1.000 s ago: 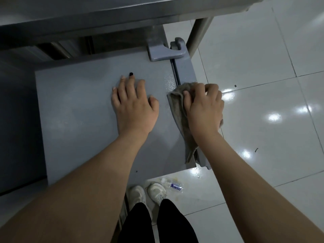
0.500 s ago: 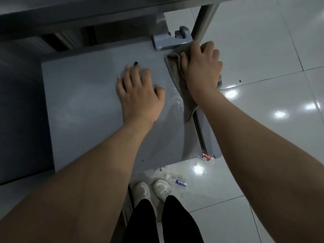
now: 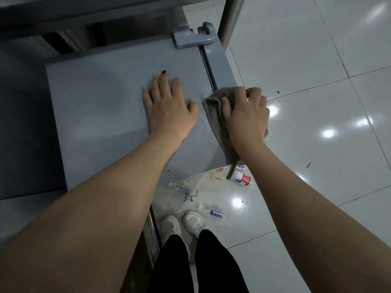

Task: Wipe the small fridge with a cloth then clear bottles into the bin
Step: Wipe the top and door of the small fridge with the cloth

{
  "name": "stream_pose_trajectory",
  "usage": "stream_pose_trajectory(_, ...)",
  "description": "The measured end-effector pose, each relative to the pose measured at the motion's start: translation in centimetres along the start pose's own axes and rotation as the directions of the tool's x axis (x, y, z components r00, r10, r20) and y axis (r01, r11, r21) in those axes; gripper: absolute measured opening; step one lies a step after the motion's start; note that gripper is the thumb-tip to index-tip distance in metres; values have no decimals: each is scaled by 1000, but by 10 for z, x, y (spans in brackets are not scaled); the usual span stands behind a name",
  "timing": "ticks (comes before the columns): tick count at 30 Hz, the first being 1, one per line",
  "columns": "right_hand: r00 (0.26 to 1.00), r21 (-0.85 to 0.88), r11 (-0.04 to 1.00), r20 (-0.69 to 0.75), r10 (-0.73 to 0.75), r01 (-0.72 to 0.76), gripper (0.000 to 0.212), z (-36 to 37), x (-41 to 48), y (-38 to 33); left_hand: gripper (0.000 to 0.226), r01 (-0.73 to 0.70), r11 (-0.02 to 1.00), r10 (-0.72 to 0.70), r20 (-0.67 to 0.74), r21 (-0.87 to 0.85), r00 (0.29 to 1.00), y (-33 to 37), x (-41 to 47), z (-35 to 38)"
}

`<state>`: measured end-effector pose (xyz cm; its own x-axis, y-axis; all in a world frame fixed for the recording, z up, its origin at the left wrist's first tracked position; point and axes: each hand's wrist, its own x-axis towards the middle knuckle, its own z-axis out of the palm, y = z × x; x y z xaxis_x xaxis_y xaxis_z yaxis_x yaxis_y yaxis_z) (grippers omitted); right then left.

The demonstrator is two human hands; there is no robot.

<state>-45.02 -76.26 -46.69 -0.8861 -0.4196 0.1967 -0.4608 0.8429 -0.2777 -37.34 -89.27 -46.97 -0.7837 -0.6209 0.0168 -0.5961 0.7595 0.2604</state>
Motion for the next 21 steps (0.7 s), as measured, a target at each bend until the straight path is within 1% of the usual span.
stream_pose_trajectory(2,1000,24,1000,1,15,-15,33,-3,-11,4,58,17,999,-17,0,-32,1000,8,-12,2)
stream_pose_trajectory(6,998,33,999,-58,23,-21,33,-9,-37,13,64,44,997,-43,23,-59,999,21,-29,2)
stream_pose_trajectory(10,998,32,999,-58,9,-7,33,-11,-53,23,70,-26,1000,26,25,-15,999,14,-42,3)
stream_pose_trajectory(15,1000,90,996,-8,-21,21,39,-6,-19,17,64,-34,999,34,-16,-10,999,13,-44,4)
stream_pose_trajectory(21,995,57,995,63,-83,79,37,6,39,-4,61,-37,999,36,-39,-15,999,12,-43,5)
